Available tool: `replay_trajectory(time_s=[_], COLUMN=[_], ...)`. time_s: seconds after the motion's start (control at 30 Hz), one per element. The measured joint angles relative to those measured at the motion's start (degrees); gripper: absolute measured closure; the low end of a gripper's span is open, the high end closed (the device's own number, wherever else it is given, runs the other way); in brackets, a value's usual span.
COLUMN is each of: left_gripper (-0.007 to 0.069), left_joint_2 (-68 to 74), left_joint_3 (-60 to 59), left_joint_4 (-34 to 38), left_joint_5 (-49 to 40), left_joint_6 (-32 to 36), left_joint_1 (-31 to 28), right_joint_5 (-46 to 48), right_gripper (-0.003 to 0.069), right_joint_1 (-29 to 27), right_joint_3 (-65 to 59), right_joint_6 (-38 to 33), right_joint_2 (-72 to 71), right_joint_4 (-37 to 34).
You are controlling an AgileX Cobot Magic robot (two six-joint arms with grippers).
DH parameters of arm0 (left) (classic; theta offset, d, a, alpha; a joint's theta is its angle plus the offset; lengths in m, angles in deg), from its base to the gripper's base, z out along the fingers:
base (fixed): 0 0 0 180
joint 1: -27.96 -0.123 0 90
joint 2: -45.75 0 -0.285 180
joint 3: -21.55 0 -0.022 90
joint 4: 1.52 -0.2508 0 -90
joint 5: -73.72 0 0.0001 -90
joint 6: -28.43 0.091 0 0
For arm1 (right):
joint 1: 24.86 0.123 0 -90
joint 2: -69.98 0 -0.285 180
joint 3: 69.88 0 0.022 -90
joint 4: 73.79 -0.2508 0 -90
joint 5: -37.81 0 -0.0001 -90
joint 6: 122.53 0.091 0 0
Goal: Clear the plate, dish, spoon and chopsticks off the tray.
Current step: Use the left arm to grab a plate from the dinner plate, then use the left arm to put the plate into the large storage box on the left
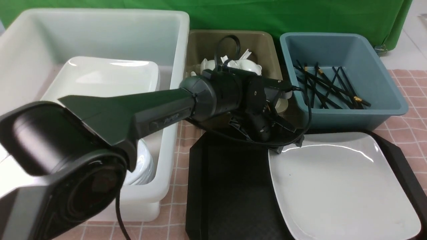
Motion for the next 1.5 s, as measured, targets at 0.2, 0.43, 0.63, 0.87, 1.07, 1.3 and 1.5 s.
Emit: replay_trajectory(time_s=[0.2,0.43,0.63,0.87,1.07,1.3,1.5], left_gripper=[0.058,0.061,0.061,0.0608,0.0608,0.0608,0.0608], left_joint_2=[-9.9,-19.8,-26.0,-32.9,-39.1,-45.6,-47.2], left_joint_3=[-0.1,-0.1,-0.2,-0.3,-0.3,-0.4,-0.6], left_joint_4=[-1.2,-3.1,-4.1,-4.9,-4.3,1.9,14.1], left_joint_5=[-7.1,-9.2,-10.3,-10.7,-10.9,-11.2,-11.6], left_joint_6=[4.8,7.9,9.1,9.4,9.5,10.5,15.4], left_joint_1=[0.5,0.8,0.8,-0.8,-7.1,-25.2,-46.0], right_joint_5=[-0.2,-1.0,-1.4,-2.0,-2.8,-2.7,-1.6], right_gripper=[0.0627,0.0627,0.0627,0.0627,0.0627,0.0628,0.0629], right_joint_1=[0.0,0.0,0.0,0.0,0.0,0.0,3.2], right_joint_3=[0.0,0.8,2.8,2.9,5.5,12.9,20.7], right_joint_6=[0.0,0.5,0.9,-0.2,-3.1,-9.0,-11.2], right_joint_2=[0.0,0.0,0.0,1.6,4.2,12.5,21.4], right_joint_4=[0.0,0.0,0.0,-4.1,-8.6,-18.1,-21.7])
